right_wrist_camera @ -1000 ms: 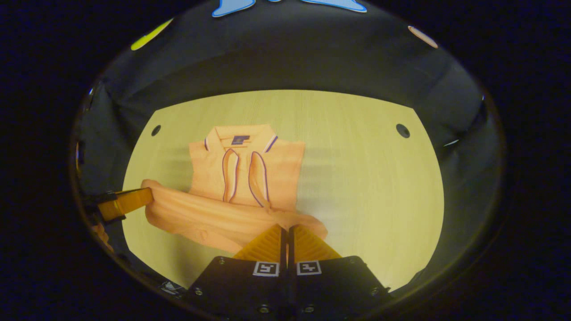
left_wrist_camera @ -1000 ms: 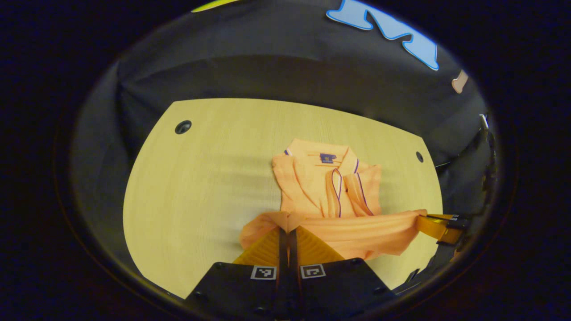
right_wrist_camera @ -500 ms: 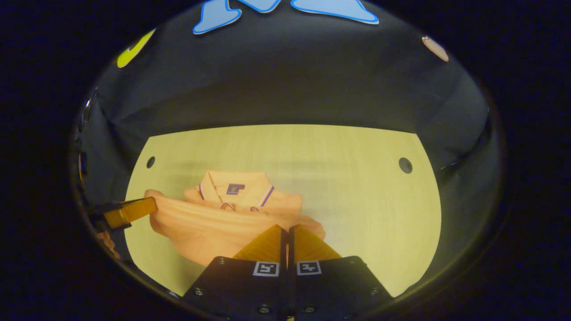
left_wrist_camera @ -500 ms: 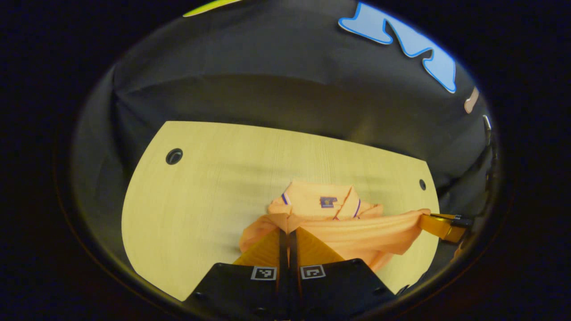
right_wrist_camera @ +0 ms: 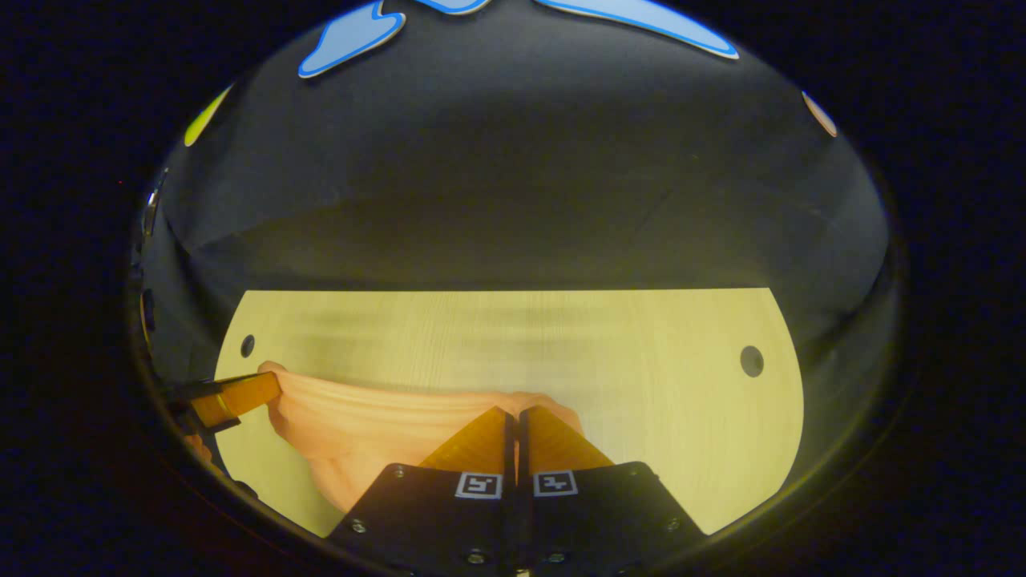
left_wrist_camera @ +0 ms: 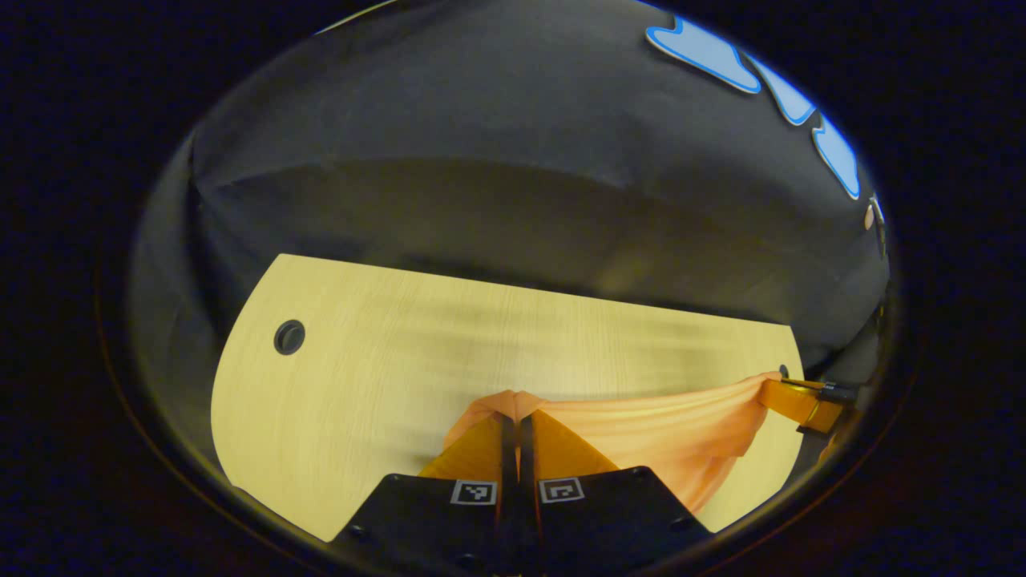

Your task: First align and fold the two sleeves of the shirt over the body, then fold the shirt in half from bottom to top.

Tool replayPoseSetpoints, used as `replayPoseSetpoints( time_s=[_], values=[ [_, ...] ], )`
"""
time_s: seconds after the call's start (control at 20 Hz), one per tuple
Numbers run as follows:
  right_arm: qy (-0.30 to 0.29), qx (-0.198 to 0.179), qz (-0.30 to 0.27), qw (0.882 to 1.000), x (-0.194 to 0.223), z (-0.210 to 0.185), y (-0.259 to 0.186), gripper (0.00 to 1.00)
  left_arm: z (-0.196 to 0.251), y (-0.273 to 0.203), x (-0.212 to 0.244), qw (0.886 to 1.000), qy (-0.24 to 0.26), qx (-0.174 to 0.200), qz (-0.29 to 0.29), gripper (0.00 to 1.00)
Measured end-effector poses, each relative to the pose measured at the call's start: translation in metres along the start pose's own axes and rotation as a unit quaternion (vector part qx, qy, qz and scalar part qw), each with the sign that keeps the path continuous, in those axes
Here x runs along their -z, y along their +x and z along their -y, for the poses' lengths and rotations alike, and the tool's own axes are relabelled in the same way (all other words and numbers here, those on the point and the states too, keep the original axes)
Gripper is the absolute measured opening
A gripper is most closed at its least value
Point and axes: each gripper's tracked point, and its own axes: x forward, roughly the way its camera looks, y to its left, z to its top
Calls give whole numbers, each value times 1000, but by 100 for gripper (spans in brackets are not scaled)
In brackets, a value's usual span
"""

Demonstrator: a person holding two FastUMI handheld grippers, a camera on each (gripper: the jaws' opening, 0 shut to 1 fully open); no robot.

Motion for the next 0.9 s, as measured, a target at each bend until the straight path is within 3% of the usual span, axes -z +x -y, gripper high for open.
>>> replayPoseSetpoints(
  time_s=[0.35,0.4,0.7,0.8,0.85,0.9],
  values=[
    [-28,14,-6,1000,10,-1,63,0,-9,77,23,999,29,-22,-19,9],
    [-27,15,-10,999,13,-2,71,0,-10,84,28,999,28,-24,-22,5],
    [-28,6,-21,999,23,-1,81,3,1,74,32,999,15,-26,-28,10],
    [-23,9,-20,999,26,4,80,4,3,74,28,999,23,-28,-27,25],
    [-19,11,-21,1000,26,6,76,14,4,73,27,999,28,-34,-24,24],
    [-17,12,-22,1000,28,8,77,38,8,72,23,999,32,-35,-20,36]
  ],
)
